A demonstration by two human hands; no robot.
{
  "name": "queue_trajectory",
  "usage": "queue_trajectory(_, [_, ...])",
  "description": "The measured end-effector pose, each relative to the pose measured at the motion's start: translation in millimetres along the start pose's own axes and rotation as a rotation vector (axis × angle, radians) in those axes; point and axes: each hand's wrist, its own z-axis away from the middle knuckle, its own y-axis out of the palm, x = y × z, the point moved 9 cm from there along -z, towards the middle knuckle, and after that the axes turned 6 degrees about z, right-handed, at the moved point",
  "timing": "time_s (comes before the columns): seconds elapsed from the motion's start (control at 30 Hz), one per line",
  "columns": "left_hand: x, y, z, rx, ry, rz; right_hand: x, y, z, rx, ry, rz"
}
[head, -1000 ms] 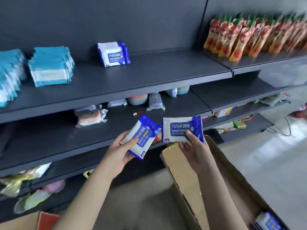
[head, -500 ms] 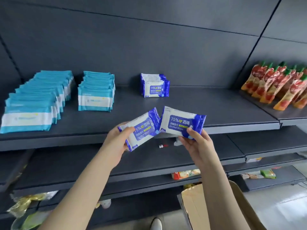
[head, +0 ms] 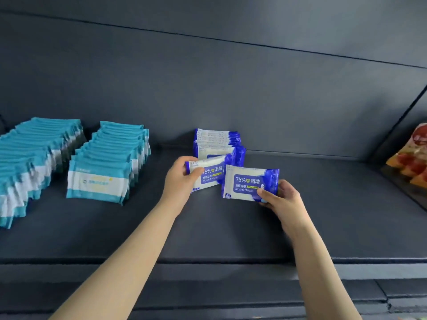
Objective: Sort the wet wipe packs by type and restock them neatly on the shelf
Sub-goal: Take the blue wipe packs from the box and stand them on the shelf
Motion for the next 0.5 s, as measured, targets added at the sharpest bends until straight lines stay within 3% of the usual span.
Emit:
queue_trajectory(0.23, [-18.6, 19.6, -41.4, -0.074, 0.184, -0.242, 9.6, 14.0, -47.1, 0.028, -0.11, 0.276])
queue_trajectory(0.5, [-14.3, 11.4, -36.6, -0.102, 0.146, -0.038, 18.5, 61.7, -68.0, -0.034, -0.201, 0.537])
